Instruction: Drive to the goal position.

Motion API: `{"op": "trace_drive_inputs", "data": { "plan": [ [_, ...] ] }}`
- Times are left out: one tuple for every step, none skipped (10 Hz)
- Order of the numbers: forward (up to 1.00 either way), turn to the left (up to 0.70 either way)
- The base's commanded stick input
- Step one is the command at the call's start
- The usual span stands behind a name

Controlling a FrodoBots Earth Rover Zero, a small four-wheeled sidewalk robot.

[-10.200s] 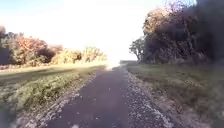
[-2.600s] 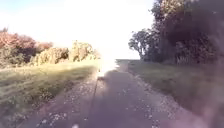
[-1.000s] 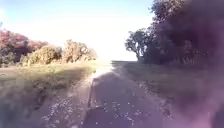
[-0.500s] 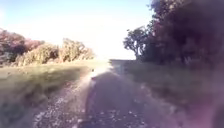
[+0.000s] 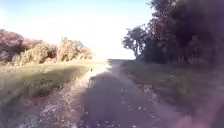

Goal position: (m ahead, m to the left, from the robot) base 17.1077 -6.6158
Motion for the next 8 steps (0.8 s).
{"op": "trace_drive_inputs", "data": {
  "plan": [
    [0.7,0.0],
    [0.7,0.0],
    [0.7,0.0],
    [0.7,0.0],
    [0.7,0.0],
    [0.7,0.0],
    [0.7,0.0],
    [0.7,0.0]
  ]
}}
